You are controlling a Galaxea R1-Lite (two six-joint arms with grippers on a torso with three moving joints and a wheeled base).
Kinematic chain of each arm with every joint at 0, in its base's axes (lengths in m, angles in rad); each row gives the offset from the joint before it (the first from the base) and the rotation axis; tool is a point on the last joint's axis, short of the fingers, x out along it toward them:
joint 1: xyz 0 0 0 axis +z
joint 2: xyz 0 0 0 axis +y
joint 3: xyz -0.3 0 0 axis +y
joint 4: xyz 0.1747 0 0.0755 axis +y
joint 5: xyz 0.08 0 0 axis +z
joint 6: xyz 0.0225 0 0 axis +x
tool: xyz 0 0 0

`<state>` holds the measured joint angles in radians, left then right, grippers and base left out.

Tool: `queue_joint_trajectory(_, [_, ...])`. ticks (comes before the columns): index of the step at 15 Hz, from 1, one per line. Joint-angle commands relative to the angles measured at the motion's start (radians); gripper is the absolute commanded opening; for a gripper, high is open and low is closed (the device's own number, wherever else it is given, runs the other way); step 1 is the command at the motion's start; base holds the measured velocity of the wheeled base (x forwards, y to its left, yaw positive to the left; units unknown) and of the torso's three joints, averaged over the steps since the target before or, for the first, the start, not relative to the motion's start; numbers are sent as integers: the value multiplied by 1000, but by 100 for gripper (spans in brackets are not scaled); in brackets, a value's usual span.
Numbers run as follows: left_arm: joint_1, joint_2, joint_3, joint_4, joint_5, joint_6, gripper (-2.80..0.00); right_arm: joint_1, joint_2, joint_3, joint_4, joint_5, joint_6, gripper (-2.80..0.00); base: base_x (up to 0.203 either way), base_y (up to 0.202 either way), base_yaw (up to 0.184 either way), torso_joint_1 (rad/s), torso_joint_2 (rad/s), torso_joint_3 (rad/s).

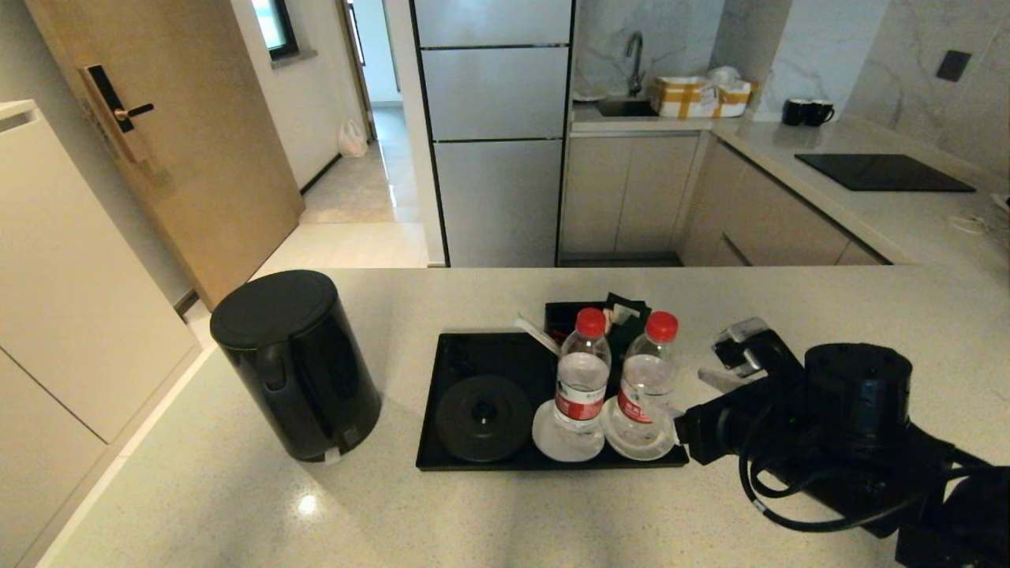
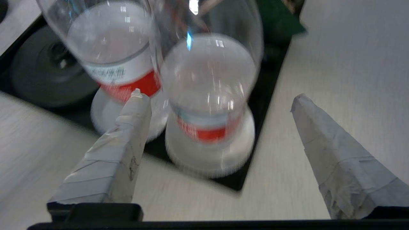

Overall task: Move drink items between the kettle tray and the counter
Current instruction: Pick up the bottled water

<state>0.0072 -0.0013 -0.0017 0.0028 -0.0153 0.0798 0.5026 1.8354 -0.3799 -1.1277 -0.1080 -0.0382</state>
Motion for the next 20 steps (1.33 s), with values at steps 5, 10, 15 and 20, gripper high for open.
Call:
queue_joint_trajectory(5, [0, 1, 0, 0, 2, 2, -280, 34, 246, 51, -402, -74, -38, 0, 0, 0, 0, 0, 0, 0])
queue_joint_trajectory(10, [0, 1, 0, 0, 0, 1, -280, 34, 286, 5, -402, -76, -39, -13, 0, 0, 0, 0, 0, 0])
queue_joint_trajectory(15, [0, 1, 0, -1, -2, -8, -280, 16, 320, -54, -402, -84, -34, -280, 0, 0, 0, 0, 0, 0])
queue_joint_trajectory(20, [0, 1, 0, 0, -2, -6, -280, 5, 337, -82, -402, -82, -34, -280, 0, 0, 0, 0, 0, 0])
